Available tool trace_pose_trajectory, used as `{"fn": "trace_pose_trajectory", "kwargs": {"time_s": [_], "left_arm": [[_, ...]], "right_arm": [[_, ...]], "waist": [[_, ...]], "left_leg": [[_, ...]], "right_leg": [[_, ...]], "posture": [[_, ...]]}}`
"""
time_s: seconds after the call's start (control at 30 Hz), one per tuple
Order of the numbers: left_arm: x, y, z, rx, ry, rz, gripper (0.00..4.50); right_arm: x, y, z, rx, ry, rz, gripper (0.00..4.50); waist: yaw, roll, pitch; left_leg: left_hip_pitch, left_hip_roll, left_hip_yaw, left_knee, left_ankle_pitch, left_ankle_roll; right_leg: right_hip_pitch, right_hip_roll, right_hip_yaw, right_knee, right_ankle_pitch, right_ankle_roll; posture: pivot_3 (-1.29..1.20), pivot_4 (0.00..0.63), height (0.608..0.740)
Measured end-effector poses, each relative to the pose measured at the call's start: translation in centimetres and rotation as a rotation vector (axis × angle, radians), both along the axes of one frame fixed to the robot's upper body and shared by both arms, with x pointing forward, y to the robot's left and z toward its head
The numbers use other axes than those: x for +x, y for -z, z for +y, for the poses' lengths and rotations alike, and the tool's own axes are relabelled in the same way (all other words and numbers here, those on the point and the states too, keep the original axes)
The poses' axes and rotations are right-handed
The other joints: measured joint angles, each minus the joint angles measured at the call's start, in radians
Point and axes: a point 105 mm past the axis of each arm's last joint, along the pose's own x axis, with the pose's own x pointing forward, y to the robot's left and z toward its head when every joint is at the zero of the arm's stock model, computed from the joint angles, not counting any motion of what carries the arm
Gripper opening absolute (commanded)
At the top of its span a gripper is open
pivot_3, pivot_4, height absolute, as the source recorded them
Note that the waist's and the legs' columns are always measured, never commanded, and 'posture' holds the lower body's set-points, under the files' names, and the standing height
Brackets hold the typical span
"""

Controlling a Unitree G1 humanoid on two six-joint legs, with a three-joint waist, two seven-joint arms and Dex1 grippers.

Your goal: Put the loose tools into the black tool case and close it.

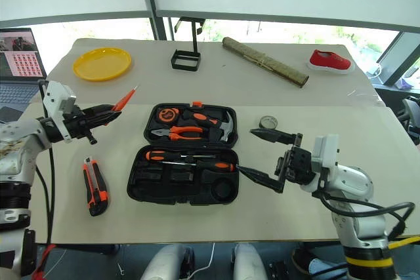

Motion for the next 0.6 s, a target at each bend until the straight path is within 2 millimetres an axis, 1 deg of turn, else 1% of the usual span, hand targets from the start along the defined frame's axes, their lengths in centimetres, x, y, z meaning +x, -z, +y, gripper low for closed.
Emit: {"fn": "trace_pose_trajectory", "kwargs": {"time_s": [0.1, 0.2, 0.33, 0.47, 0.6], "left_arm": [[-3.4, 1.3, -2.2, 0.130, 0.247, 0.056, 0.45], [-4.7, 1.9, -3.7, 0.181, 0.359, 0.071, 0.45], [-5.1, 3.1, -5.3, 0.250, 0.425, 0.091, 0.45], [-5.1, 5.4, -7.0, 0.413, 0.465, 0.116, 0.45], [-4.7, 6.2, -7.3, 0.475, 0.445, 0.136, 0.45]], "right_arm": [[-0.9, 0.1, 0.1, -0.049, -0.021, 0.043, 4.50], [-1.2, 0.2, 0.4, -0.088, -0.018, 0.085, 4.50], [-1.0, 0.9, 0.8, -0.170, 0.025, 0.153, 4.50], [-0.9, 1.7, 1.8, -0.223, 0.030, 0.214, 4.50], [-0.7, 1.8, 1.8, -0.244, 0.045, 0.223, 4.50]], "waist": [[0.000, 0.000, 0.000], [0.002, 0.000, 0.000], [0.003, 0.000, 0.000], [0.002, 0.000, 0.000], [0.002, 0.000, 0.000]], "left_leg": [[0.001, 0.000, 0.000, 0.000, 0.000, 0.000], [0.001, 0.000, 0.000, 0.001, 0.000, 0.000], [0.001, 0.000, 0.000, 0.001, 0.000, 0.000], [0.000, 0.000, 0.000, 0.002, 0.000, 0.000], [-0.001, 0.000, -0.001, 0.002, 0.000, 0.000]], "right_leg": [[0.001, 0.000, 0.000, 0.000, 0.000, 0.000], [0.001, 0.001, 0.000, 0.000, -0.001, 0.000], [0.001, 0.001, 0.000, 0.000, -0.001, 0.000], [0.001, 0.002, 0.000, 0.000, -0.001, 0.001], [0.001, 0.002, 0.000, 0.000, -0.001, 0.001]], "posture": [[0.00, 0.150, 0.740], [0.00, 0.150, 0.740], [0.00, 0.150, 0.740], [0.00, 0.150, 0.740], [0.00, 0.150, 0.740]]}}
